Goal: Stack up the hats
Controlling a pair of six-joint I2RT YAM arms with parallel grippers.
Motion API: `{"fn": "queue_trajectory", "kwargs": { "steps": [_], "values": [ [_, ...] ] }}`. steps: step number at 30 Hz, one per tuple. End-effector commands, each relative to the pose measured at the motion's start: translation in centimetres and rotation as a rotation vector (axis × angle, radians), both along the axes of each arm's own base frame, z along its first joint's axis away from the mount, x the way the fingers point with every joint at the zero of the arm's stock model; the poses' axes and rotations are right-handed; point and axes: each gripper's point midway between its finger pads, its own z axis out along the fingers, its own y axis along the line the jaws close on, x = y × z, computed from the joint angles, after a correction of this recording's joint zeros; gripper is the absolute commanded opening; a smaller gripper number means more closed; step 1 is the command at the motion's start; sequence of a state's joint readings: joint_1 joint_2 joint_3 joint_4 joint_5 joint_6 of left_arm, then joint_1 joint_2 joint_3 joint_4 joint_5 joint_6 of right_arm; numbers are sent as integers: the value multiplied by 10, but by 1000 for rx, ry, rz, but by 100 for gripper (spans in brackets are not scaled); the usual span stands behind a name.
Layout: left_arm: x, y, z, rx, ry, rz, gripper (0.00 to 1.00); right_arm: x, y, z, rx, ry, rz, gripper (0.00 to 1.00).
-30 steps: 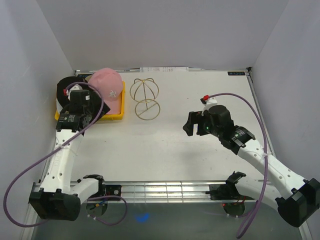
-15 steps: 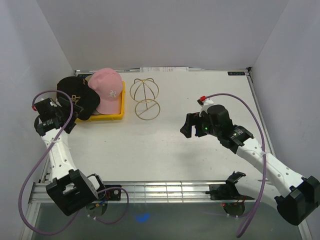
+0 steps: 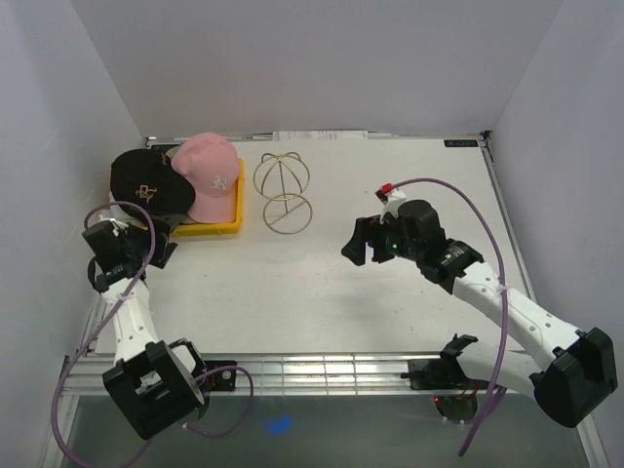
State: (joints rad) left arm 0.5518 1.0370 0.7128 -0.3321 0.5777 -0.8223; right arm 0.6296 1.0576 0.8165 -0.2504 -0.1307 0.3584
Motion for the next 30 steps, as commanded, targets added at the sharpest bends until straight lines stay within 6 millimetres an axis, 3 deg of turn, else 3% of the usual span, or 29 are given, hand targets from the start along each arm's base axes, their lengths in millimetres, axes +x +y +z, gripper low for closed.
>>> {"fn": "queue_trajectory", "kwargs": {
  "steps": [1,8,12,16,21,30],
  "values": [
    [2,-10,19,-65,-124,19,96,7,12,15,53,-55,35,89],
    [8,-2,18,-155,-183,158,95,8,15,14,40,-67,61,90],
    [23,-1,27,-178,-248,203,94,9,15,16,40,-71,66,89],
    [41,-21,26,-183,-224,189,93,9,14,18,46,-78,64,90],
    [54,-23,29,-202,-228,252,92,9,10,18,43,-82,57,89],
    [66,-1,27,-214,-283,378,87,7,8,21,46,-97,66,90]
  ]
}}
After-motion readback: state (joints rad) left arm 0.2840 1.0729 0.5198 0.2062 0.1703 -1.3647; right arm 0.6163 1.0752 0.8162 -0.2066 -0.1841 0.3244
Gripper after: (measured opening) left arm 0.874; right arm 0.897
